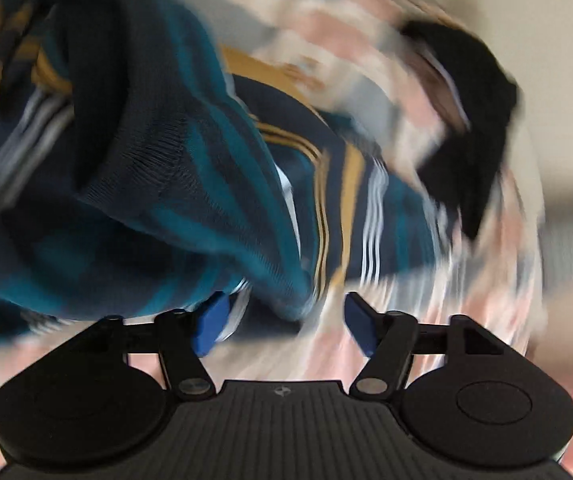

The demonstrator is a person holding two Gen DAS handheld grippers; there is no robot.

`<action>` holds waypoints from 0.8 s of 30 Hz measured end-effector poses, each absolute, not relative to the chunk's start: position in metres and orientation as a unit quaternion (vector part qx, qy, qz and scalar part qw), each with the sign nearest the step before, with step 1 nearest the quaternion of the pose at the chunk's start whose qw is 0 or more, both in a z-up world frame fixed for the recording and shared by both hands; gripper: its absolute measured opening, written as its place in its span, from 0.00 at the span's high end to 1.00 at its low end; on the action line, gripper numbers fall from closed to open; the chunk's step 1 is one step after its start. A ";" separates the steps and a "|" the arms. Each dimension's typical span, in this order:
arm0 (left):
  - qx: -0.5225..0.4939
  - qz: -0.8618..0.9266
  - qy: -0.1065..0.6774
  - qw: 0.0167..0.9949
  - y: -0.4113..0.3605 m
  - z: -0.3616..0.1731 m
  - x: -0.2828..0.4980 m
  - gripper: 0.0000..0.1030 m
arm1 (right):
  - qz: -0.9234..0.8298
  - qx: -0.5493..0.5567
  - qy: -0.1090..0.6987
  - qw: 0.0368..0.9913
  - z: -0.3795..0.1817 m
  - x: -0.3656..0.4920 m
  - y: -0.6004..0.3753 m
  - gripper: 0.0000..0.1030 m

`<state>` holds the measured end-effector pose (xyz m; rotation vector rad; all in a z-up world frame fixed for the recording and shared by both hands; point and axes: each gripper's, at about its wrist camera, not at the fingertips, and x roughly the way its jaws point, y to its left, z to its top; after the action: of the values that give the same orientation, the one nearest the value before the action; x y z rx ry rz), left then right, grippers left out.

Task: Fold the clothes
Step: 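Grasp the sweater hem with the right gripper while the left gripper grasps another hem edge, then lift the sweater high with both grippers to shake it out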

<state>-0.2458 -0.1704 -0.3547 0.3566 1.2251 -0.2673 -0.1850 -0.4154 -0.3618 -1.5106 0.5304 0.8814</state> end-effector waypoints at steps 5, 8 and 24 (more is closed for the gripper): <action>0.174 -0.113 0.585 0.784 -0.171 -0.376 -0.248 0.80 | 0.433 -0.713 0.202 0.514 -0.397 -0.185 -0.415 0.60; 0.168 -0.136 0.584 0.783 -0.172 -0.375 -0.246 0.96 | 0.400 -0.668 0.270 0.566 -0.386 -0.176 -0.409 0.93; 0.166 -0.169 0.247 0.940 -0.124 -0.129 -0.124 0.95 | -0.053 -0.326 0.243 0.912 -0.099 -0.252 -0.439 0.96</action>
<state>-0.1240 -0.1243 -0.1291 0.3395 0.5042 -0.3454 -0.2519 -0.4391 -0.0987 -0.6710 0.5001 -0.1091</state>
